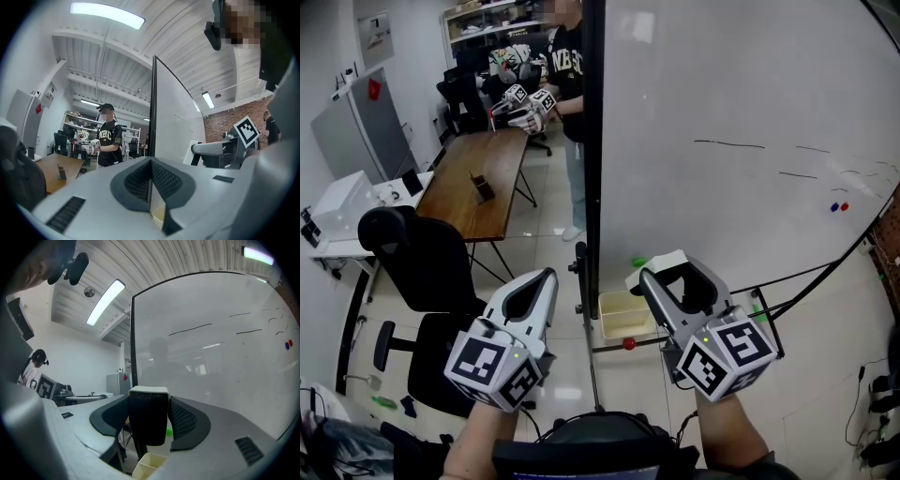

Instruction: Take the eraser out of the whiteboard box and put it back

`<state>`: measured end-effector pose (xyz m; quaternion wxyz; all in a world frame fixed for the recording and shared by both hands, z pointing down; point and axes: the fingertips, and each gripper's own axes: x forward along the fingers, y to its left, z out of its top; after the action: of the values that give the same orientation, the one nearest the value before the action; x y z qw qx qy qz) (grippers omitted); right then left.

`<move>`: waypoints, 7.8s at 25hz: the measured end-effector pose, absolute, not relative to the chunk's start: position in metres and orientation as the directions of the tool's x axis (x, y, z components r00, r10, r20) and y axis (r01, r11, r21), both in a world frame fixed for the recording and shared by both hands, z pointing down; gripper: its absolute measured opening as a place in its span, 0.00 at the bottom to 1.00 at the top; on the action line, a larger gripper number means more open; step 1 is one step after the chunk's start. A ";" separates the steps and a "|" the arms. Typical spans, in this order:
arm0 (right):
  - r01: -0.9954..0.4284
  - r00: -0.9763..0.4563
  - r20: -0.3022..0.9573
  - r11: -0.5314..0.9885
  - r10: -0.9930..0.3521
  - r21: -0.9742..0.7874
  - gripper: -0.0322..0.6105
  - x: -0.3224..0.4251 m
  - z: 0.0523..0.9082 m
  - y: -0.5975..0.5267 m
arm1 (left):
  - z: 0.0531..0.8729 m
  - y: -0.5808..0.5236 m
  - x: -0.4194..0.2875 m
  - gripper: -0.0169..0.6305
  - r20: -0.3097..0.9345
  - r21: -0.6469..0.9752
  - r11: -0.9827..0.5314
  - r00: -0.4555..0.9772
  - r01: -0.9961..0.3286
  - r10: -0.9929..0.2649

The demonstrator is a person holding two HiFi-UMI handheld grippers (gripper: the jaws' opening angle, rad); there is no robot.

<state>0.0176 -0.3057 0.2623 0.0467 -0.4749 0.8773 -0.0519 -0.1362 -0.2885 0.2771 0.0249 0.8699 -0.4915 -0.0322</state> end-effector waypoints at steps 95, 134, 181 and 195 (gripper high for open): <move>-0.869 -0.412 0.830 0.436 -0.377 -0.233 0.46 -0.025 0.531 -0.364 | 0.465 -0.328 -0.117 0.08 0.241 0.168 -0.452 0.481 -0.876 -0.843; -0.717 -0.693 0.129 0.658 -0.710 -0.228 0.10 0.017 0.331 -0.294 | 0.367 -0.289 -0.135 0.08 0.067 0.176 -0.492 0.509 -0.852 -0.858; -0.749 -0.653 -0.026 0.651 -0.757 -0.124 0.08 0.008 0.290 -0.056 | 0.342 -0.004 -0.197 0.08 -0.004 0.187 -0.449 0.456 -0.874 -0.890; -0.737 -0.673 -0.008 0.671 -0.740 -0.074 0.08 0.093 0.279 0.050 | 0.303 0.062 -0.095 0.08 -0.055 0.149 -0.487 0.484 -0.861 -0.873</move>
<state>0.0927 0.0504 0.2788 0.0186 -0.4040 0.9140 -0.0325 -0.0947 0.0621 0.3031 0.0506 0.8600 -0.5041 -0.0613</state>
